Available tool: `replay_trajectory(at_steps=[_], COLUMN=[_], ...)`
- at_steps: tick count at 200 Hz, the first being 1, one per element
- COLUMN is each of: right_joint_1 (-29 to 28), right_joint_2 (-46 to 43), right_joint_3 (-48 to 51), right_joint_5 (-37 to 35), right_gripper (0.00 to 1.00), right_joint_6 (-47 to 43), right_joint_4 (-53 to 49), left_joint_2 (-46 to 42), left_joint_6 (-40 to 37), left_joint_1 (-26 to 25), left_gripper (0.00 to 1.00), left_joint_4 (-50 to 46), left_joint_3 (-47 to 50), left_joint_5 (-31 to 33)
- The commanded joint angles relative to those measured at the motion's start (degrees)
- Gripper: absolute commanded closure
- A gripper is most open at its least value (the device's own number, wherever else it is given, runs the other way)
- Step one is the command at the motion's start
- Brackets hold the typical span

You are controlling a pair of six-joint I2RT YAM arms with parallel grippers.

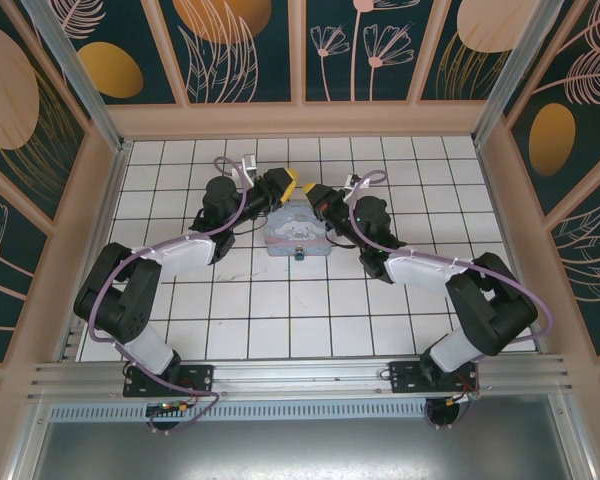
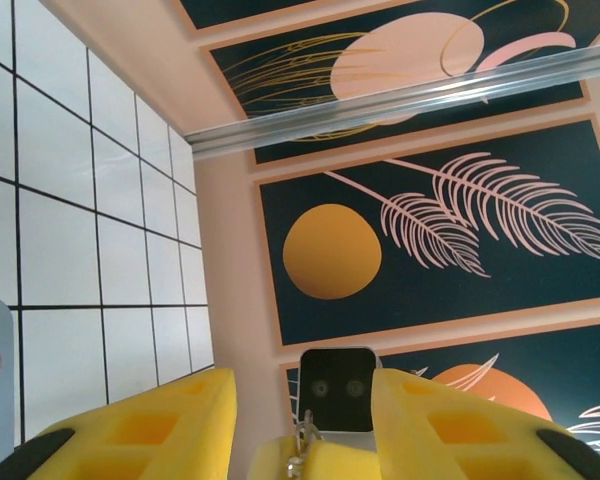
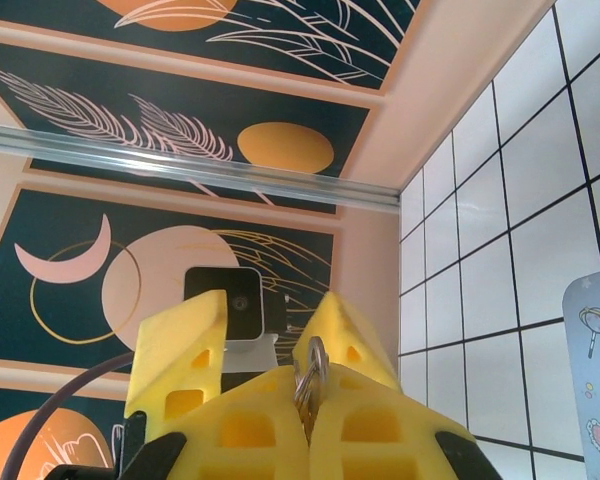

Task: Unlock the padlock with the key

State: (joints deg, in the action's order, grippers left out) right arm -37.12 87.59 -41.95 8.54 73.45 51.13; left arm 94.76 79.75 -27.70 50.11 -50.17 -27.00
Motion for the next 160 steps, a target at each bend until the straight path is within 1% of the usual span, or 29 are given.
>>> replay_trajectory(at_steps=[1, 26, 97, 125, 160], right_joint_1=[-0.6, -0.7, -0.9, -1.2, -1.5], right_joint_2=[0.8, 1.1, 1.7, 2.3, 2.9], right_joint_3=[-2.2, -2.4, -2.5, -2.2, -2.2], right_joint_5=[-0.6, -0.5, -0.2, -0.3, -0.2], right_gripper=[1.00, 1.00, 1.00, 1.00, 1.00], right_joint_6=[0.1, 0.3, 1.2, 1.7, 2.1], right_joint_4=[3.5, 3.7, 4.4, 5.2, 5.6], left_joint_2=[1.4, 2.1, 2.6, 2.7, 2.9], left_joint_6=[1.3, 1.8, 2.1, 2.3, 2.4], left_joint_1=[-0.2, -0.6, -0.8, -0.9, -0.9], left_gripper=[0.61, 0.63, 0.66, 0.73, 0.76], left_joint_4=[3.5, 4.1, 4.7, 4.9, 5.3], left_joint_3=[0.2, 0.2, 0.1, 0.1, 0.1], left_joint_5=[0.0, 0.0, 0.5, 0.7, 1.0])
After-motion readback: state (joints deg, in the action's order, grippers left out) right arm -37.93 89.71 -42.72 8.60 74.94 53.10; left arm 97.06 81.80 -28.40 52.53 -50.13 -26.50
